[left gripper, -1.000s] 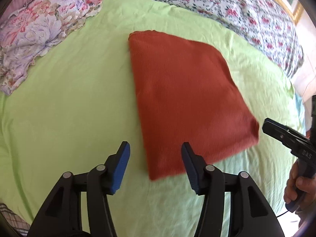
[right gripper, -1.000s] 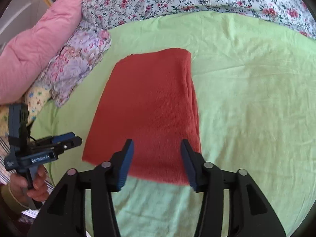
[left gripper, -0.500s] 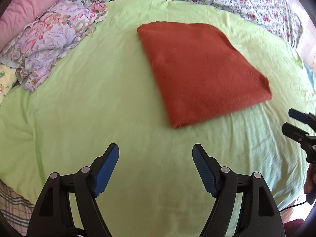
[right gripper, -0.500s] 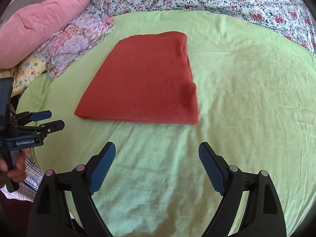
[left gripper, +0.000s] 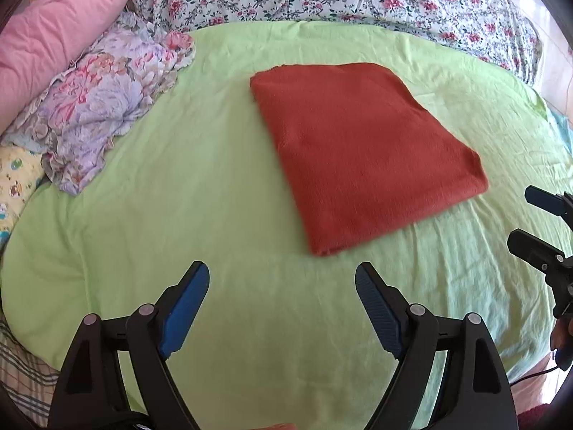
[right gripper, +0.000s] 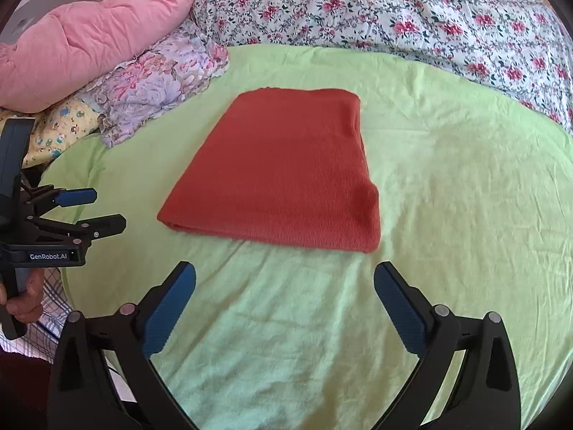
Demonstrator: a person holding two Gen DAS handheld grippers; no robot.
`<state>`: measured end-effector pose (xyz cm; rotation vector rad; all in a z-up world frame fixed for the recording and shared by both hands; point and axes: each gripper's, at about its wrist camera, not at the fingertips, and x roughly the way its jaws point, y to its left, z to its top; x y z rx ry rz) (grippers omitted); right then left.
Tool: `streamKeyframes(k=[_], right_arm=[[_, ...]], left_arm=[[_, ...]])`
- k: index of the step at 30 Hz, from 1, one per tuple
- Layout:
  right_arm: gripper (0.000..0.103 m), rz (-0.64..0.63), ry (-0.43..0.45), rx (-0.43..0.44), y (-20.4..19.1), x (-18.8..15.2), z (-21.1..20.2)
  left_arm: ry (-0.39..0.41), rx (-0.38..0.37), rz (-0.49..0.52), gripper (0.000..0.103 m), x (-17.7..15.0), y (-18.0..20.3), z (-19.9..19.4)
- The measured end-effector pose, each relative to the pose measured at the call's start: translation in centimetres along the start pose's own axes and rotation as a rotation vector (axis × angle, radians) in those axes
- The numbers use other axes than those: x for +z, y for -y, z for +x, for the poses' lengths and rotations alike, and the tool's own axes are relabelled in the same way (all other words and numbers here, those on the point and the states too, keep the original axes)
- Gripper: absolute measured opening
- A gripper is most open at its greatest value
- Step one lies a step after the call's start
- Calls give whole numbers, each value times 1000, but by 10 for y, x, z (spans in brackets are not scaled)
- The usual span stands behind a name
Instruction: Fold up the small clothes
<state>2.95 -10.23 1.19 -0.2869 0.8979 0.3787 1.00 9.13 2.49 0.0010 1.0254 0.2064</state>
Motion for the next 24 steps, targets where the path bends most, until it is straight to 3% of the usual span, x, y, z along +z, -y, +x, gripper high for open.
streamKeyframes(k=[24], right_arm=[[102, 30, -51, 8, 10, 35, 50]], left_arm=[[-59, 53, -61, 85, 39, -8, 47]])
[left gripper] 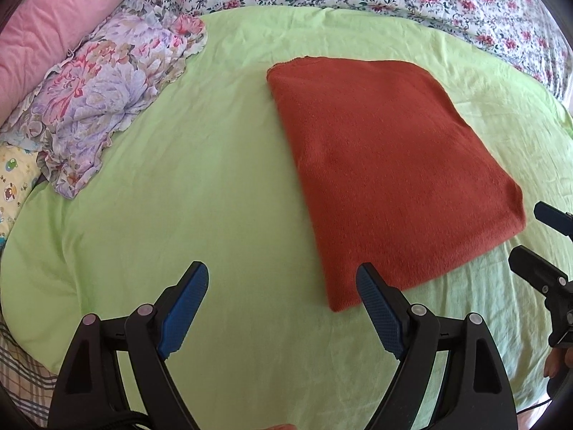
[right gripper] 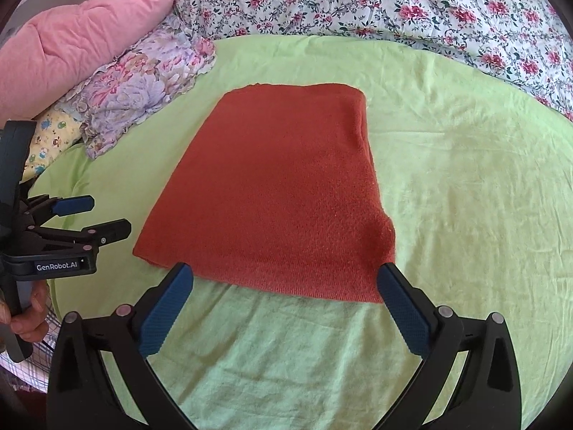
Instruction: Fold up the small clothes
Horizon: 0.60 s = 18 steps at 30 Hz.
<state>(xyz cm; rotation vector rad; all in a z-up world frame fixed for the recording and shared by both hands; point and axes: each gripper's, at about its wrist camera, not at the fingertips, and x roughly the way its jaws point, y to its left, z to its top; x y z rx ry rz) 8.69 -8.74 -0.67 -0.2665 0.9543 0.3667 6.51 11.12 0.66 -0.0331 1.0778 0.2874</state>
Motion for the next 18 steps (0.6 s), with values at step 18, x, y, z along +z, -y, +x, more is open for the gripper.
streamKeyframes(k=[18], right_arm=[[102, 0, -10, 23, 8, 21, 14]], left_arm=[[0, -3, -3, 85, 8, 8, 6]])
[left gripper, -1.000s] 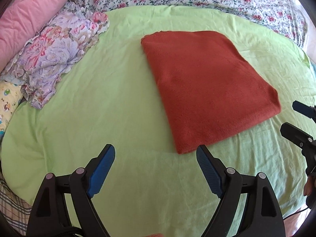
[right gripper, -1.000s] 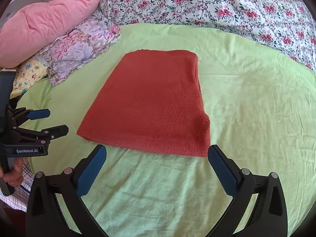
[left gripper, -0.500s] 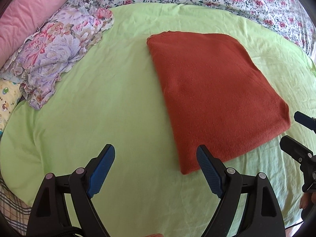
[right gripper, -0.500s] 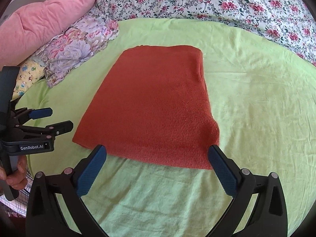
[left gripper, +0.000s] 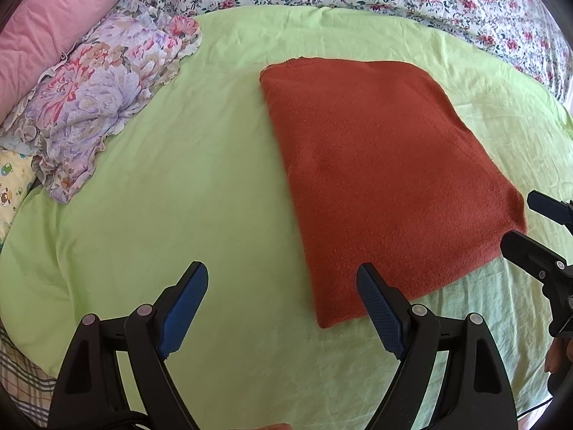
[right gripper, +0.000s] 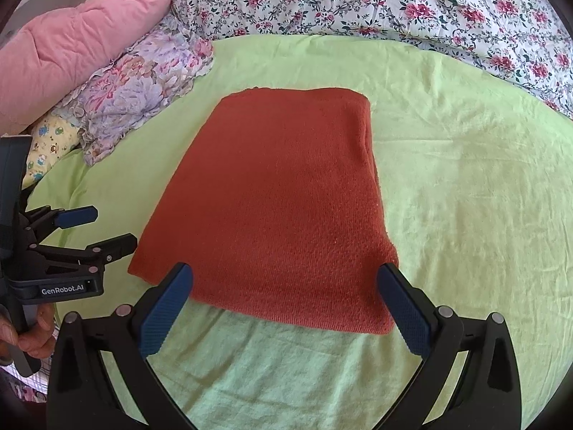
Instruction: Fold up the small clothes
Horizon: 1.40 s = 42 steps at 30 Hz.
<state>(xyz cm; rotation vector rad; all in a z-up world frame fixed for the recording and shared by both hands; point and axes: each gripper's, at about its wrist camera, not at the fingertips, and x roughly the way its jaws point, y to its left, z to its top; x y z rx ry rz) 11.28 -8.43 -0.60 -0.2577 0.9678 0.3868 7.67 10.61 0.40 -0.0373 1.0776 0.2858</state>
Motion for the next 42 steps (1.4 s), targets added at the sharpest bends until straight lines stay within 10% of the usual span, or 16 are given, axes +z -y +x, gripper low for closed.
streamKeyframes(k=[42], right_arm=[[102, 6, 4, 16, -2, 11, 8]], left_arm=[[15, -13, -9, 88, 5, 9, -4]])
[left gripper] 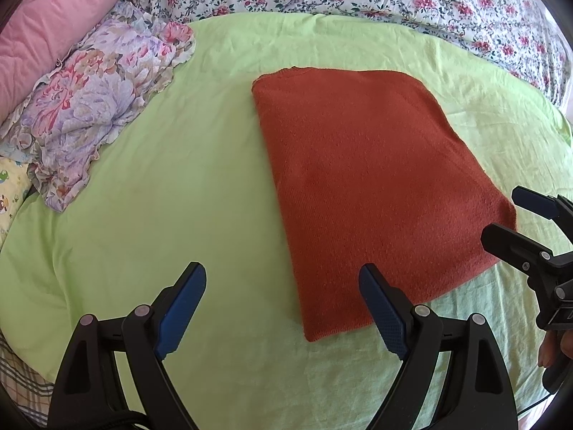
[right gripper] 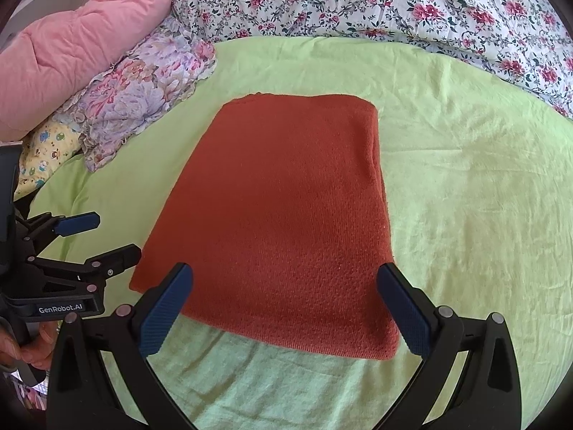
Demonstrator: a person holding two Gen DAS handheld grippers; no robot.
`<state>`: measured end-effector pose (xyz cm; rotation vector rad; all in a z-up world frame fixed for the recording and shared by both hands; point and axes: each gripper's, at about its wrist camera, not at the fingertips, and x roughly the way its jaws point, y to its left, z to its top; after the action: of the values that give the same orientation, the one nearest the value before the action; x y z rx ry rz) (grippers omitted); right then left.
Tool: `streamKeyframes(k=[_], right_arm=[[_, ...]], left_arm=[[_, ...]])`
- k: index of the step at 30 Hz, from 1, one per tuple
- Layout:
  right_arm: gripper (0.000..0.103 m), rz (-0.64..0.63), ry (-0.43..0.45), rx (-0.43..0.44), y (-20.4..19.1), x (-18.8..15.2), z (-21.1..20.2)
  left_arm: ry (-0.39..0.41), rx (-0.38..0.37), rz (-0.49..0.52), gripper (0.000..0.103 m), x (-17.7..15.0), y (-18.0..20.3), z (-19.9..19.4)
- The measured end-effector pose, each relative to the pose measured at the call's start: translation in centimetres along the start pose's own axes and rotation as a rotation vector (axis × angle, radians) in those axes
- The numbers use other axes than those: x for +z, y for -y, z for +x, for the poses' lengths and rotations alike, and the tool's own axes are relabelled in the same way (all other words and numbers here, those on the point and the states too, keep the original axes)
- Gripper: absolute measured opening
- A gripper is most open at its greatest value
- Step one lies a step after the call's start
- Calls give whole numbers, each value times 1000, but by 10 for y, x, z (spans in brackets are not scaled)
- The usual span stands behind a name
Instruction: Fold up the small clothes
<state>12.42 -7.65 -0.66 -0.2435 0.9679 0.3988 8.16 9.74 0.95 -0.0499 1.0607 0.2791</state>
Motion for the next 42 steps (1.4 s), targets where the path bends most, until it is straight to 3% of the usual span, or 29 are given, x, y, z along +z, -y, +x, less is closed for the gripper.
streamKeyframes(k=[42], right_arm=[[102, 0, -6, 4, 9, 5, 1]], left_arm=[[-7, -2, -12, 88, 2, 5, 2]])
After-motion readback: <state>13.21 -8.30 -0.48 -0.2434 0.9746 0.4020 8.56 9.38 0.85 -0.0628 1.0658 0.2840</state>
